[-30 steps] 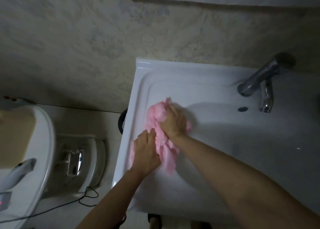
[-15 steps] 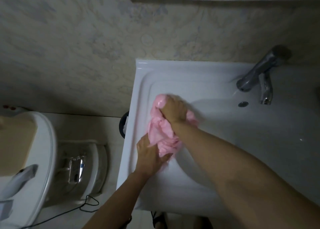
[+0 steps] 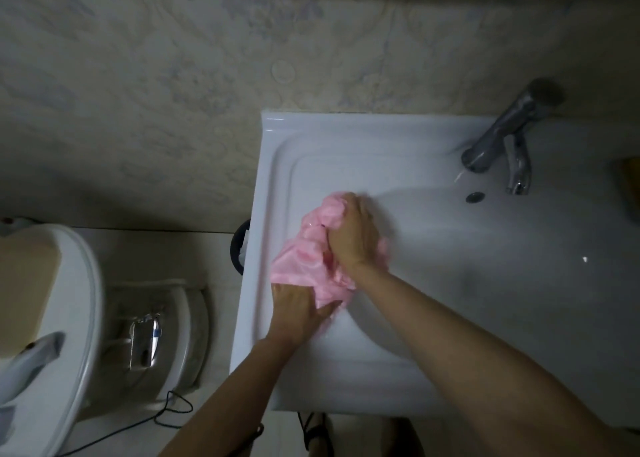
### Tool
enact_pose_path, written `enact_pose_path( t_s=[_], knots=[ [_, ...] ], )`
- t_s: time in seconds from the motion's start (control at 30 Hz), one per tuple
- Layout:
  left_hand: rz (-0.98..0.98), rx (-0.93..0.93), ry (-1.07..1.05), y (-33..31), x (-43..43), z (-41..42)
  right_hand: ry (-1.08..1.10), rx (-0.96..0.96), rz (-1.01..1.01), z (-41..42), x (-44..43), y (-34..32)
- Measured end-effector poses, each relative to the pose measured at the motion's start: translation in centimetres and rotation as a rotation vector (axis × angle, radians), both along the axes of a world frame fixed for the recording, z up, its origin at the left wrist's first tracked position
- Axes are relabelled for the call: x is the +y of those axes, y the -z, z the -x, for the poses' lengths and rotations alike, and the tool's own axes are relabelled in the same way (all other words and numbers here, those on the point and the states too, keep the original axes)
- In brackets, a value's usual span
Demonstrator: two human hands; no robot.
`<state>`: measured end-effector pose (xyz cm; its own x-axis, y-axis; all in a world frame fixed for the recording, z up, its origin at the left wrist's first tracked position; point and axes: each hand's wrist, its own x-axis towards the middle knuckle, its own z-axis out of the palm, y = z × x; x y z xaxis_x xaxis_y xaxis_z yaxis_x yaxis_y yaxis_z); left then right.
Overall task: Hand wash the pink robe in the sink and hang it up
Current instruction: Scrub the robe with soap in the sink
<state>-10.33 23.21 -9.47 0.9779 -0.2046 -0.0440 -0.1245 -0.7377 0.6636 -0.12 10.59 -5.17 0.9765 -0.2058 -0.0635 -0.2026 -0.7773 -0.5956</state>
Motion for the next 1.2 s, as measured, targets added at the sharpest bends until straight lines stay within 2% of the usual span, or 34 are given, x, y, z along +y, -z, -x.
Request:
enact_pose_path(
  t_s=[0.07, 0.13, 0.17, 0.23, 0.27, 0.3, 0.33, 0.4, 0.47, 0.57, 0.6, 0.7, 0.73, 0.83, 0.9, 0.97, 1.03, 1.1, 1.2],
  knots=[
    [0.112, 0.193, -0.092, -0.5, 0.3, 0.5, -0.028, -0.129, -0.068, 4.1, 0.4, -0.6],
    [0.232, 0.346, -0.171, -0.6, 0.5, 0.8, -0.194, -0.254, 0.095, 7.8, 0.5, 0.0],
    [0.215, 0.334, -0.158, -0.7, 0.3, 0.5, -0.221, -0.250, 0.130, 7.8, 0.5, 0.3],
    [0.214, 0.225, -0.165, -1.4, -0.3, 0.1, -0.202, -0.066, 0.117, 4.6, 0.2, 0.3],
    [0.177, 0.130, -0.109, -1.6, -0.5, -0.2, -0.198, 0.037, 0.141, 2.5, 0.0, 0.4],
    [0.049, 0.029, -0.049, -1.6, -0.8, -0.4, -0.181, 0.100, 0.127, 0.5, -0.2, 0.1],
    [-0.078, -0.037, -0.013, -1.3, -0.7, -0.6, -0.156, 0.165, 0.059, -1.0, -0.4, -0.5],
    [-0.154, 0.003, -0.011, -2.1, -0.5, -0.8, -0.046, 0.314, -0.272, -2.9, -1.3, -1.9],
    [-0.104, -0.020, -0.031, -3.0, -0.1, -1.0, 0.073, 0.399, -0.611, -3.2, -3.0, -3.2],
    [0.055, -0.053, -0.139, -5.3, 0.3, -1.6, 0.231, 0.423, -0.925, -3.7, -5.1, -4.2],
    [0.032, -0.081, -0.185, -5.8, 0.2, -1.6, 0.269, 0.447, -0.990, -3.9, -5.1, -4.1],
    [-0.272, -0.128, -0.154, -6.5, -1.1, -2.3, 0.346, 0.485, -1.062, -5.5, -4.6, -2.1],
    [-0.311, -0.100, -0.105, -6.5, -1.7, -2.8, 0.344, 0.490, -1.072, -5.5, -4.2, -2.6],
    [-0.391, 0.148, -0.026, -6.6, -3.2, -4.1, 0.236, 0.546, -1.156, -3.8, -2.3, -6.7],
    [-0.177, 0.266, -0.178, -6.3, -3.1, -4.8, 0.165, 0.559, -1.290, -2.9, -2.0, -7.6],
    [0.072, 0.257, -0.357, -6.8, -2.6, -5.2, 0.193, 0.508, -1.441, -2.7, -2.1, -8.0],
    [0.202, 0.242, -0.383, -7.5, -2.1, -5.7, 0.173, 0.451, -1.570, -3.1, -2.8, -8.4],
    [0.419, 0.266, -0.317, -9.2, -1.9, -6.2, 0.193, 0.465, -1.551, -3.3, -3.6, -8.3],
    [0.600, 0.248, -0.240, -10.9, -1.5, -6.4, 0.295, 0.393, -1.349, -3.4, -4.4, -6.0]
  ],
)
